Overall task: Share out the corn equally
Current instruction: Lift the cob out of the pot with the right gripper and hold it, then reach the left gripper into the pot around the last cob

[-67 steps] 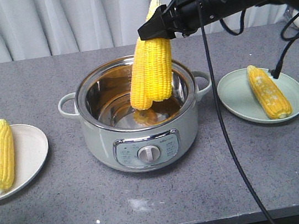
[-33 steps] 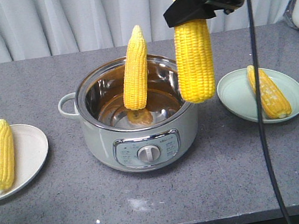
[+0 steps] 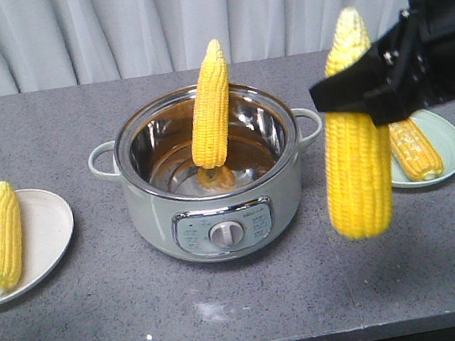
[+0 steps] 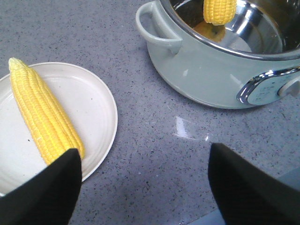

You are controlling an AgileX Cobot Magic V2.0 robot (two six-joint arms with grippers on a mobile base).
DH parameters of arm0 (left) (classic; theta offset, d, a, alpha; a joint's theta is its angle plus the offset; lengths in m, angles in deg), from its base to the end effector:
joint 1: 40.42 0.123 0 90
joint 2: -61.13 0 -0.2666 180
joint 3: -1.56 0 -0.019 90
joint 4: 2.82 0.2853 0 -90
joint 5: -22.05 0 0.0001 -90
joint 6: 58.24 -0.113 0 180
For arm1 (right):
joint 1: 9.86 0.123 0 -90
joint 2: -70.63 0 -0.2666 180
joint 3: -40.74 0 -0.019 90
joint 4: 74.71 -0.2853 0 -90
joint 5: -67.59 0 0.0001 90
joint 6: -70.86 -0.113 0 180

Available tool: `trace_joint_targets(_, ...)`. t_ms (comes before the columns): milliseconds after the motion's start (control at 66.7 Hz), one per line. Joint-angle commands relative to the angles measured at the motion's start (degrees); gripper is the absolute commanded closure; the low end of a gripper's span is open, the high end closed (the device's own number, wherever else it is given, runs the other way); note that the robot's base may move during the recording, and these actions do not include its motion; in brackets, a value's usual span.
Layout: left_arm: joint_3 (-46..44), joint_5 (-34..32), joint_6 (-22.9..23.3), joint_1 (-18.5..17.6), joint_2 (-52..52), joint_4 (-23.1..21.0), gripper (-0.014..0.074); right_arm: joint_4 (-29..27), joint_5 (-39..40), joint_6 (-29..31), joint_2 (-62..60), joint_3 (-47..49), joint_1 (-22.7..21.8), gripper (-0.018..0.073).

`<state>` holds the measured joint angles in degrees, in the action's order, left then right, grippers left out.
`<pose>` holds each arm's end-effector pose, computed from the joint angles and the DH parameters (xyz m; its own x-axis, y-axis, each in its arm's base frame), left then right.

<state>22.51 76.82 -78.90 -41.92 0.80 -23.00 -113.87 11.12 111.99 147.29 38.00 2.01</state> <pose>0.2237 -0.0377 0.3409 -0.6562 0.1622 -0.7370 0.3296 0.9402 -0.0865 0.2717 0.1179 0.3932 -0.4203 -0.3410 -0.8409 -0.7297 0.6779 0.0898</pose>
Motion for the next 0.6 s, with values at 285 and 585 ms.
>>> trace_joint_targets(285, 1.97, -7.62, -0.05, -0.27, 0.35, -1.80, 0.0052, -2.33, 3.20, 1.27, -10.92, -9.41, -0.09, 0.0402)
trace_joint_targets(585, 1.04, -7.98, -3.57, -0.27, 0.35, -3.00, 0.0052, -2.37, 2.83, 1.76, -12.51, -9.41, -0.09, 0.0402)
